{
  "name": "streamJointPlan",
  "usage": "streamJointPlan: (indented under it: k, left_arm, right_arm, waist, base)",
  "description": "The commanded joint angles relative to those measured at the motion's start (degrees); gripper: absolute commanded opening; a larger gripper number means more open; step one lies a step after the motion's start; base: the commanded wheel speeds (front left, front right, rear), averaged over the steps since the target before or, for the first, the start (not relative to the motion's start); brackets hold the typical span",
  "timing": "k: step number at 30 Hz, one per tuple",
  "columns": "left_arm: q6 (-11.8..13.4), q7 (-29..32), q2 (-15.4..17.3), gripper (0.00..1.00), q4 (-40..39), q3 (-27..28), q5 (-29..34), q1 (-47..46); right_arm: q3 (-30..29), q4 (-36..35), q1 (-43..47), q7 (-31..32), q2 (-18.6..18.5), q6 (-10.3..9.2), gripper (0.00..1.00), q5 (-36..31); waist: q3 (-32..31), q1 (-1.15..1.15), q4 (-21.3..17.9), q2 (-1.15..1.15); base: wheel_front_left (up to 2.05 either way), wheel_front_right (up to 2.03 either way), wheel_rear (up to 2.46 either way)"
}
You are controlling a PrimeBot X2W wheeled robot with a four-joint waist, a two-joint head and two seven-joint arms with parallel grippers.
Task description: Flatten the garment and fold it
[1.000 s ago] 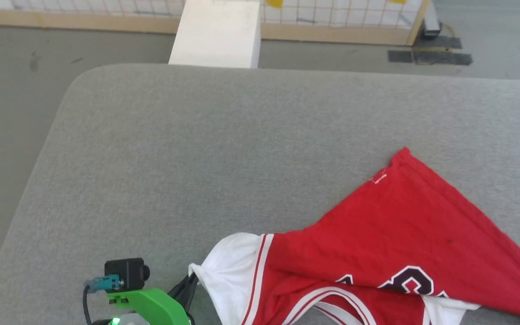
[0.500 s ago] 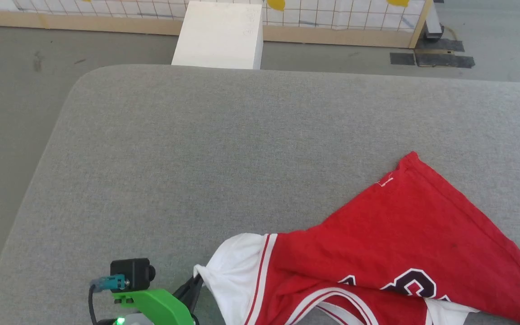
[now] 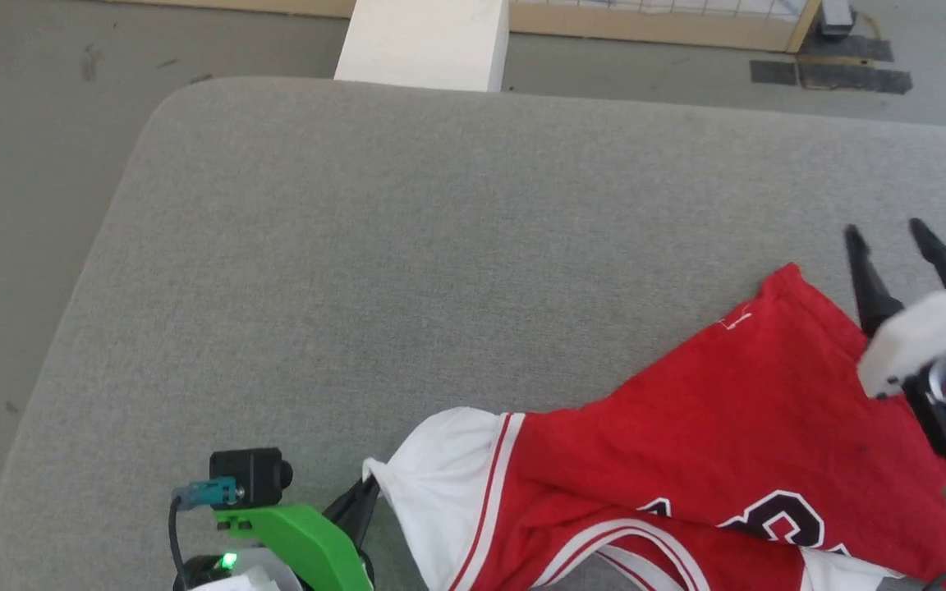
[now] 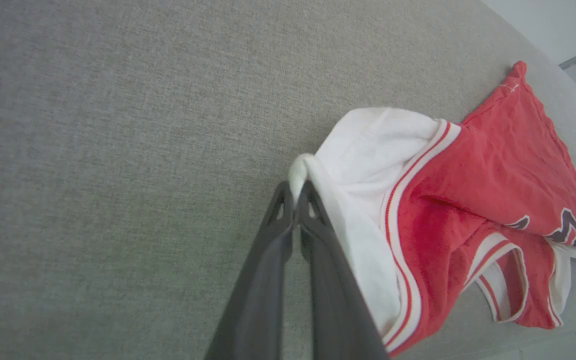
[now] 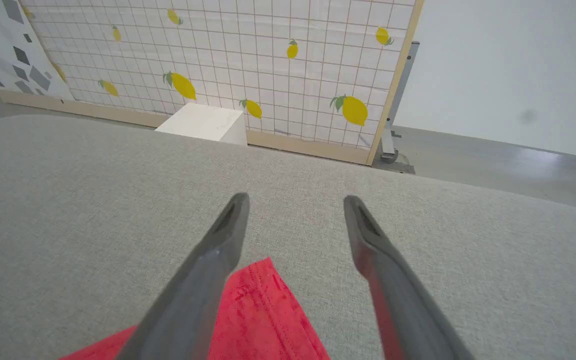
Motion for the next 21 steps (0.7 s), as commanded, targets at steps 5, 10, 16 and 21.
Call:
streamJointPlan:
  k: [5, 10, 16, 21]
  left_arm:
    - [-0.6, -0.6, -0.7, 0.0, 0.4, -0.7, -0.5, -1.6]
    - [-1.0, -1.1, -1.2, 0.0, 1.2, -1.2, -0.5, -2.4]
    - [-1.5, -1.6, -1.7, 0.0, 2.1, -1.7, -0.6, -3.4]
    - [-1.6, -1.8, -1.7, 0.0, 2.6, -1.8, -0.7, -3.3]
  right_arm:
    - [4.5, 10.4, -8.6, 13.4, -1.1, -0.09, 1.0, 0.0]
    - [3.9, 18.0, -14.4, 27.8, -0.4, -0.09, 1.0, -1.7]
    - [1.6, 21.2, -17.6, 35.7, 0.5, -0.09, 1.0, -4.7]
    - [-1.0, 22.2, -17.4, 40.5, 1.9, -0.09, 0.0, -7.1]
  waist:
    - [2.9, 0.0, 2.7, 0.0]
    - [4.5, 0.0, 4.2, 0.0]
    - [5.4, 0.0, 5.7, 0.0]
    - [5.2, 0.0, 5.8, 0.0]
  base:
    - [0.0, 0.0, 0.0]
    - [0.0, 0.0, 0.0]
    - [0.0, 0.0, 0.0]
    - [0.0, 0.0, 0.0]
